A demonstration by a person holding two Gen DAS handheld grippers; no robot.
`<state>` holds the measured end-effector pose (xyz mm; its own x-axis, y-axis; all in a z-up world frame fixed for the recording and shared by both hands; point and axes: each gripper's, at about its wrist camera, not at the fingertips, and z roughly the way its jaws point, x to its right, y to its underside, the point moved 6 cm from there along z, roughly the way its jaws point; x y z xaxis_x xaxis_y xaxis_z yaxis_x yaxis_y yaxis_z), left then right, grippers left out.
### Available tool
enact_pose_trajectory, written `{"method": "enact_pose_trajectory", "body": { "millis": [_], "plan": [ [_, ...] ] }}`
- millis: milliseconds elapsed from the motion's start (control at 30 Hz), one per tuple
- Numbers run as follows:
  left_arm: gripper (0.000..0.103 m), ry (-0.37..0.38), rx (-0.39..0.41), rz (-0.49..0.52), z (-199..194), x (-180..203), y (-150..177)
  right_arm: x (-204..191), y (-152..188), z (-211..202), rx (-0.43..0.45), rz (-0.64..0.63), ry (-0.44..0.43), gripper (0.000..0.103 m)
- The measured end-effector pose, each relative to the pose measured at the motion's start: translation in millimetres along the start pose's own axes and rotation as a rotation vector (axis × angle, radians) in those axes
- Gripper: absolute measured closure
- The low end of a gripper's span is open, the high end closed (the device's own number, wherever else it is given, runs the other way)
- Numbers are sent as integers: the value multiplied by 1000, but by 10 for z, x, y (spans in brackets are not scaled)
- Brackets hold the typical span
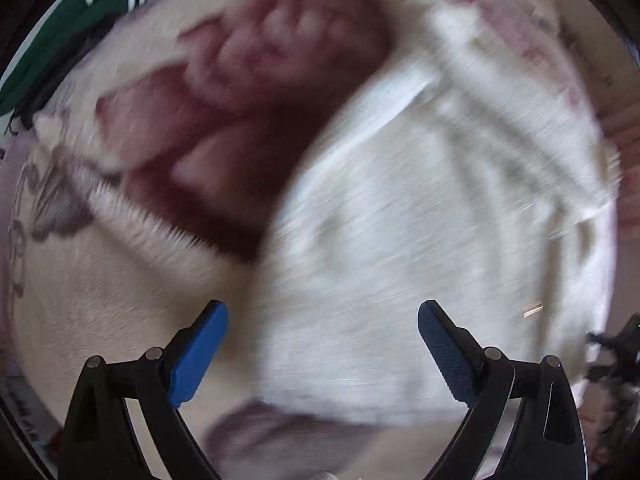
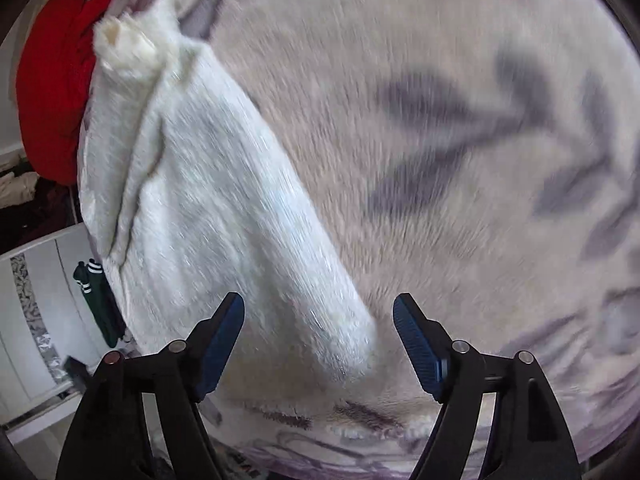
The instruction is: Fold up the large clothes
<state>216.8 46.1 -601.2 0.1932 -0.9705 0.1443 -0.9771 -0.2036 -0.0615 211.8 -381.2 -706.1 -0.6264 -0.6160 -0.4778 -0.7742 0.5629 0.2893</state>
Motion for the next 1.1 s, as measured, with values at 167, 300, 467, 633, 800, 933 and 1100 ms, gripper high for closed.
{"method": "enact_pose_trajectory", "body": {
  "millis": [167,300,467,633,800,933,1100],
  "plan": [
    [24,113,4,39,335,14,12,-158,196,327,83,99,-138,56],
    [96,152,143,60,46,-5,-26,-237,351,360,144,212,-163,88],
    [97,239,228,62,-453,0,59,-293,648,59,208,342,-198,90],
    [97,297,269,36,-866,-17,-10,-214,792,-375,229,348,-197,91],
    [98,307,276,-11,-1209,-76,124,-215,1006,-617,221,330,-200,91],
    [98,267,248,-28,-1321,-149,458,-169,1386,-742,177,326,-193,91],
    [98,208,176,-70,-1410,-432,1028,147,2077,-891,105,348,-183,91]
  ]
}}
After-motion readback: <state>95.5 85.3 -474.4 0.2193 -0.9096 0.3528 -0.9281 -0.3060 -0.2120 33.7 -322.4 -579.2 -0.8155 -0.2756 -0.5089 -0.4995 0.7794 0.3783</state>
